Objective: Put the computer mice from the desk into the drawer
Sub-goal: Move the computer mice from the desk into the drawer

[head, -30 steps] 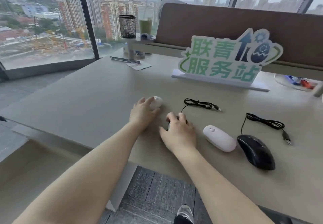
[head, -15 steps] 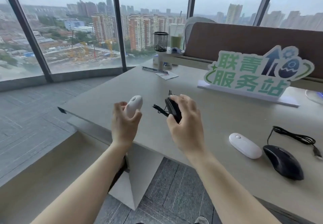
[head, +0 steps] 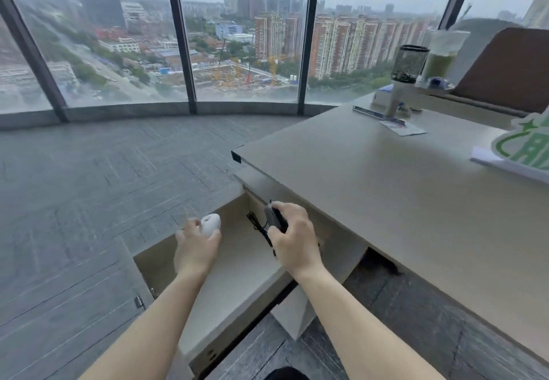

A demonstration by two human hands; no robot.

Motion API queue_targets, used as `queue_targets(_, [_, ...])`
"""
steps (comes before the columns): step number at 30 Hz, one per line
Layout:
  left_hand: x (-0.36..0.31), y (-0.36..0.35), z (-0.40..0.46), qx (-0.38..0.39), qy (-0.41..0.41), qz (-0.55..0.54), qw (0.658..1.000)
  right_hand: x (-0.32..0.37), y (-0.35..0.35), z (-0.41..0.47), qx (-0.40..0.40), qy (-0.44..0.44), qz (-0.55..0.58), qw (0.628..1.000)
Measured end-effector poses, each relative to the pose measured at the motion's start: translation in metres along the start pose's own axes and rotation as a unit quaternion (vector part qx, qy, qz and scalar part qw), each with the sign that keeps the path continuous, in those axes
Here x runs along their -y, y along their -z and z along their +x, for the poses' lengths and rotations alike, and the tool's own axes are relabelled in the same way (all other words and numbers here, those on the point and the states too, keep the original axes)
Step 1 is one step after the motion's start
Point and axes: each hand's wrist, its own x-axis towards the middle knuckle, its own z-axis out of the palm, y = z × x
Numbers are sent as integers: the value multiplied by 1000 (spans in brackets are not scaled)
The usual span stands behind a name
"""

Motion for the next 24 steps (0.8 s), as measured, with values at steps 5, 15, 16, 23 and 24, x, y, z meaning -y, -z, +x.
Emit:
queue_targets(5, [31, -43, 25, 52, 48, 99, 993, -42, -62, 36, 93, -94, -123, 984])
queue_targets(15, [58, -94, 52, 69, 41, 201, 976, -91, -127, 69, 255, -162, -329, 895])
queue_targets(16, [59, -94, 53, 66, 40, 200, 977, -93, -129, 68, 259, -164, -338, 890])
queue_targets(23, [22, -67, 43, 15, -14, 52, 998, -65, -90, 52, 149, -83, -241, 955])
queue_targets(24, [8, -63, 38, 12, -45, 28, 999, -57, -74, 46, 126, -69, -213, 967])
